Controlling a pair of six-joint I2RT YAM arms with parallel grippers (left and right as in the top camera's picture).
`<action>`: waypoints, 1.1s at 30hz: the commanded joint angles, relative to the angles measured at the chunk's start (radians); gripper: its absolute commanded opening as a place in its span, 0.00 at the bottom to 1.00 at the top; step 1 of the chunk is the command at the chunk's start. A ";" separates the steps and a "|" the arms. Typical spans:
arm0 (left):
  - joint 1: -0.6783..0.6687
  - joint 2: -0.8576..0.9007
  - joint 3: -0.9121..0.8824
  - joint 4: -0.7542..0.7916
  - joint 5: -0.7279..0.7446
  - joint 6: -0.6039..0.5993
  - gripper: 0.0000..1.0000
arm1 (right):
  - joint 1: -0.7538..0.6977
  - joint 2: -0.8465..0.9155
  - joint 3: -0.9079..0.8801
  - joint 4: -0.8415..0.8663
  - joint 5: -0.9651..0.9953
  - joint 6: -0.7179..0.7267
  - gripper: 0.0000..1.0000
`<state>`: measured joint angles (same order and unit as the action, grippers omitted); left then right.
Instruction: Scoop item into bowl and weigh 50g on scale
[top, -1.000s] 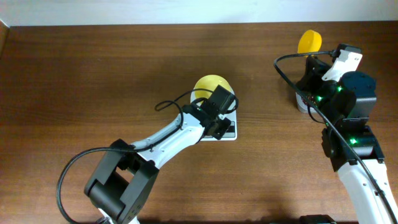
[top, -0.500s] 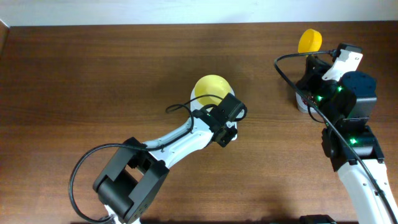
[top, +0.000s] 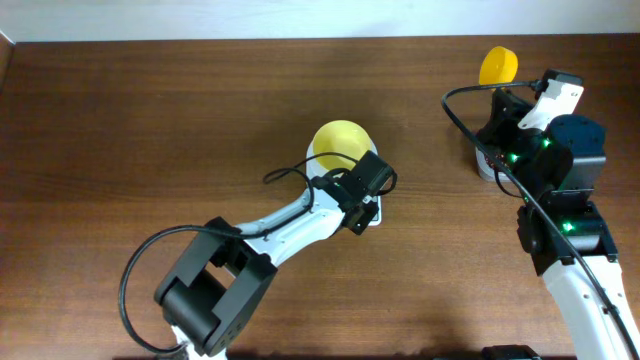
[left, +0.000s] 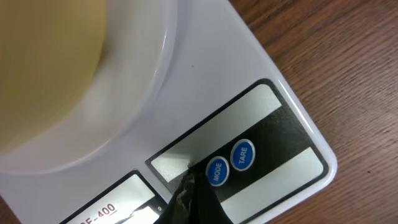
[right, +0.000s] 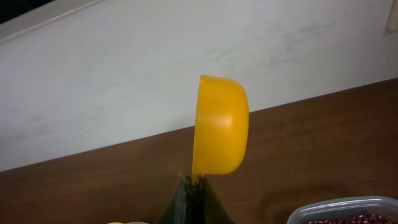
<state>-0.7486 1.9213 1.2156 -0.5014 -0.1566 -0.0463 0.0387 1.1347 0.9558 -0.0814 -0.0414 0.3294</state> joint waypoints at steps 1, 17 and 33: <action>0.000 0.022 0.012 0.005 -0.017 -0.014 0.00 | -0.006 0.019 0.021 0.001 0.009 0.002 0.04; 0.001 0.043 0.012 -0.008 -0.017 -0.014 0.00 | -0.006 0.026 0.021 0.000 0.009 0.001 0.04; 0.067 -0.393 0.065 -0.095 -0.102 -0.005 0.00 | -0.006 0.026 0.021 0.149 0.009 0.002 0.04</action>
<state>-0.7330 1.6135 1.2572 -0.6285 -0.2031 -0.0494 0.0387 1.1603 0.9565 0.0414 -0.0414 0.3298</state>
